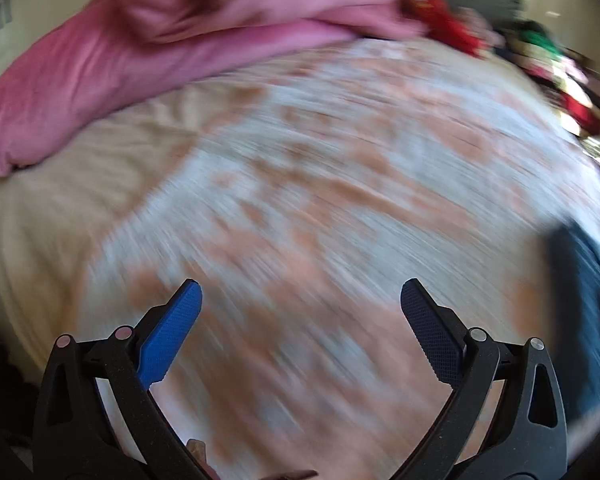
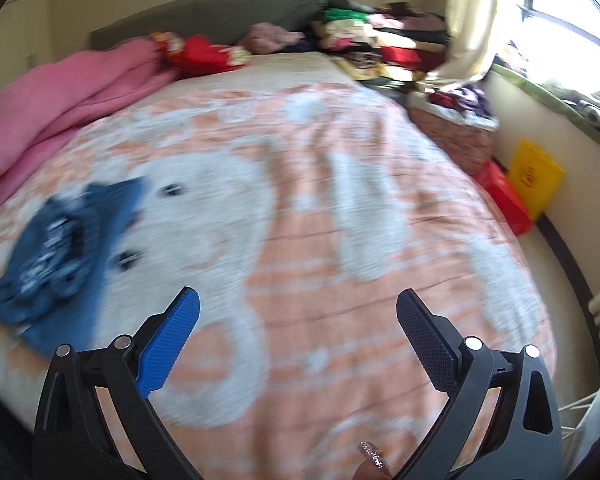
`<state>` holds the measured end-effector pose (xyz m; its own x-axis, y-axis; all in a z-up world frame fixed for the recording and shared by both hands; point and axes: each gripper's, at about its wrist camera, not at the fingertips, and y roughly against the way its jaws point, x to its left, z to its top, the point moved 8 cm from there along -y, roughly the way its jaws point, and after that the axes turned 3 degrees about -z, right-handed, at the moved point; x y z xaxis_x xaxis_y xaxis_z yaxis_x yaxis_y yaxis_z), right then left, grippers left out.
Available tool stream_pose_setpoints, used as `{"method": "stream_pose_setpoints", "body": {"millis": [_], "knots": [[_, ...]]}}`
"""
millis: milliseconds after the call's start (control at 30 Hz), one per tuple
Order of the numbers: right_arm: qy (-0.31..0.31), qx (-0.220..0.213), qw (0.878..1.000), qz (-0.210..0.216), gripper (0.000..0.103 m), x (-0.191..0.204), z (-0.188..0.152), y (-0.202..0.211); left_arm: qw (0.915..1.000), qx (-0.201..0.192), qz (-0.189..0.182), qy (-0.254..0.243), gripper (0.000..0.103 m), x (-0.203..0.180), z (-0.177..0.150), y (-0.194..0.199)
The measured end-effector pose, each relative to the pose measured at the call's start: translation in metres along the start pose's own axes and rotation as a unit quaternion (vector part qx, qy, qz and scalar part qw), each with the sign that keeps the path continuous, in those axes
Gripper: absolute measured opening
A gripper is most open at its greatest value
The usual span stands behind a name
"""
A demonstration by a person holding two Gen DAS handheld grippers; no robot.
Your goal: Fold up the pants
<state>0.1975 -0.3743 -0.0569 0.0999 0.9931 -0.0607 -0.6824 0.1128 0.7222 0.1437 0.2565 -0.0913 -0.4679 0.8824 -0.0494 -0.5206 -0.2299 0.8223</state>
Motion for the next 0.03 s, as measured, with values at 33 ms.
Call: {"method": "stream_pose_setpoints", "body": {"millis": [33], "knots": [[0.000,0.000,1.000,0.000,0.098,0.0000,0.0000,0.0000,0.9997,0.001,0.021,0.014,0.093,0.0144,0.0108,-0.0137]]}}
